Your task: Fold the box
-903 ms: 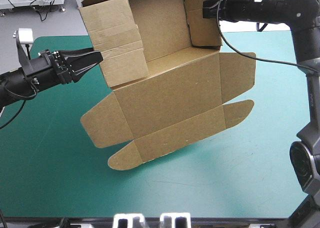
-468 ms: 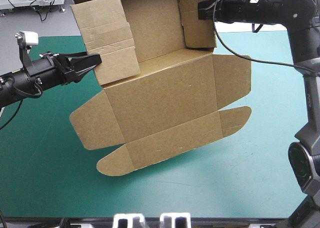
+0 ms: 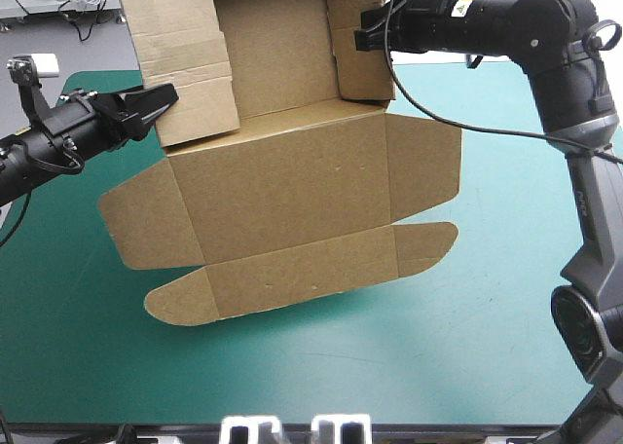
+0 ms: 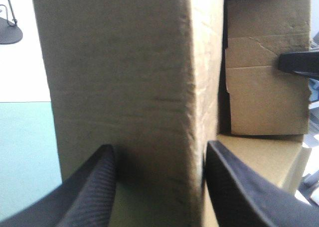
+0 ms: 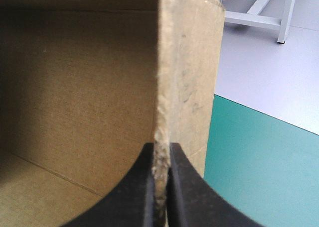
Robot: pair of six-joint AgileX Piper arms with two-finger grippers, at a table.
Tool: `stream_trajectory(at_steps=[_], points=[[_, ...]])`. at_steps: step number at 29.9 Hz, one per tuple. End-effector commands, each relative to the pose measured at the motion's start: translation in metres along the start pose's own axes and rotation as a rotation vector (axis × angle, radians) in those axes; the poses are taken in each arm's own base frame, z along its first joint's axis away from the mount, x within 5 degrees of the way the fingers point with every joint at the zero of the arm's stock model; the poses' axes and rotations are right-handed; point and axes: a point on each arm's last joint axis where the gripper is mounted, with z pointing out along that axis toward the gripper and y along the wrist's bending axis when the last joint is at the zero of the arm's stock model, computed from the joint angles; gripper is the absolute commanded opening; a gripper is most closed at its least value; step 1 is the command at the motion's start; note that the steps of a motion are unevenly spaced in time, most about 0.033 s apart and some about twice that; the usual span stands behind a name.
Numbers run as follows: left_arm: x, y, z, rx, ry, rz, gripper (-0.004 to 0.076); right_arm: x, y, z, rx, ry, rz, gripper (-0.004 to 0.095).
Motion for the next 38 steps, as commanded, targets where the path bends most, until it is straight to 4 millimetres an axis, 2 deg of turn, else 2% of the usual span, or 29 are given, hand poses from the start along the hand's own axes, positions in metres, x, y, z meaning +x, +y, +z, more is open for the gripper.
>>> stream_trajectory(at_steps=[1,4,8,11,18,22,29,33,38], points=[[-0.015,-0.017,-0.007,0.040,-0.096,-0.010,0.0279,-0.015,0.031,-0.026,-0.094,-0.095,-0.006,-0.0003],[-0.015,-0.016,-0.007,0.028,-0.097,-0.005,0.0183,-0.014,0.038,-0.023,-0.100,-0.087,-0.013,-0.0003],[-0.013,-0.016,-0.006,0.022,-0.082,0.009,-0.0009,-0.012,0.048,-0.021,-0.110,-0.073,-0.023,-0.0003],[-0.009,-0.020,-0.001,0.022,-0.045,0.040,-0.0010,-0.009,0.053,-0.019,-0.116,-0.047,-0.025,-0.0003],[0.002,-0.033,0.012,0.031,0.026,0.070,-0.0010,0.003,0.044,-0.019,-0.017,0.095,-0.028,-0.0003],[-0.003,-0.045,0.013,-0.038,0.078,0.124,-0.0010,0.012,0.037,-0.020,0.055,0.196,-0.010,-0.0004],[-0.021,-0.074,0.002,-0.121,0.227,0.246,-0.0010,0.017,0.038,-0.015,0.031,0.218,0.036,-0.0004],[-0.014,-0.068,0.011,-0.145,0.374,0.215,-0.0010,0.032,0.033,-0.001,0.039,0.289,0.073,-0.0004],[0.005,-0.046,0.034,-0.231,0.559,0.160,-0.0010,0.064,0.023,0.023,0.056,0.427,0.107,-0.0004]])
